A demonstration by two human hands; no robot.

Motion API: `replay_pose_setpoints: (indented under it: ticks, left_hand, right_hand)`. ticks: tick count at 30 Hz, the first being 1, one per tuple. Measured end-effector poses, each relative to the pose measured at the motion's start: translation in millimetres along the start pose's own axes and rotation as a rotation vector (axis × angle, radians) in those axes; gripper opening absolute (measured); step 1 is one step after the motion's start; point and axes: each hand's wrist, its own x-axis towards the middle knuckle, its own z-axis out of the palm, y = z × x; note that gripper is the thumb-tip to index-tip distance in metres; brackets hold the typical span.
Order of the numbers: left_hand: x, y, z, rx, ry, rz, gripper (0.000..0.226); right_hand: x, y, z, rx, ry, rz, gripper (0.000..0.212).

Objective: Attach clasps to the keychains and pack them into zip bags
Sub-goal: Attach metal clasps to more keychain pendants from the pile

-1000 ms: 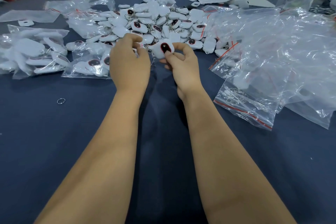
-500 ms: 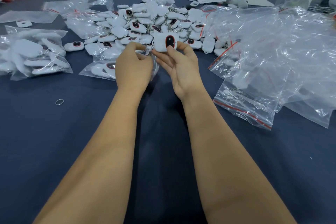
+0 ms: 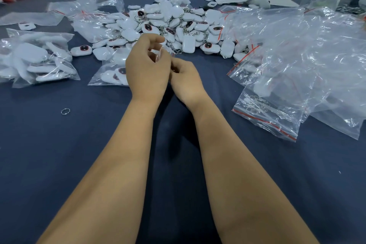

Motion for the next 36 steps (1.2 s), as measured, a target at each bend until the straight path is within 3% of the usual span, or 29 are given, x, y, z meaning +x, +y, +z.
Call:
replay_pose_setpoints:
  ticks: [4, 7, 9, 14, 17, 19, 23, 26, 29, 31, 36]
  left_hand:
    - [-1, 0, 2, 0.005, 0.012, 0.052, 0.016]
    - [-1, 1, 1, -0.001, 0.064, 0.084, 0.015]
    - [0, 1, 1, -0.018, 0.085, 0.070, 0.014]
    - [4, -5, 2, -0.093, 0.063, -0.120, 0.018]
    - [14, -10, 0, -0.239, 0.201, -0.326, 0.020]
    - [20, -11, -5, -0.313, 0.326, -0.371, 0.020]
    - [24, 2, -19, -0.369, 0.556, -0.118, 0.023]
    - [21, 10, -23, -0.362, 0.631, 0.120, 0.021]
    - [16, 12, -20, -0.272, 0.553, 0.225, 0.022]
    - [11, 7, -14, -0.121, 0.414, 0.279, 0.018]
    - [1, -13, 10, 0.209, -0.123, 0.021, 0.021]
  right_hand:
    - [-2, -2, -1, 0.127, 0.108, 0.067, 0.024]
    - [3, 0, -3, -0.032, 0.159, 0.042, 0.016]
    - [2, -3, 0, -0.107, 0.132, 0.012, 0.024]
    - [-3, -9, -2, 0.193, 0.264, -0.004, 0.019]
    - [-4, -8, -10, 0.280, 0.335, 0.076, 0.018]
    - [-4, -8, -11, 0.287, 0.312, 0.112, 0.018]
    - [-4, -8, -6, 0.171, 0.161, 0.102, 0.022]
    - [-2, -6, -3, 0.131, 0.109, 0.101, 0.025]
    - [0, -3, -5, 0.163, 0.131, 0.100, 0.021]
    - [3, -2, -3, 0.142, 0.115, 0.111, 0.023]
    - [7, 6, 2, -0.097, -0.015, 0.108, 0.027]
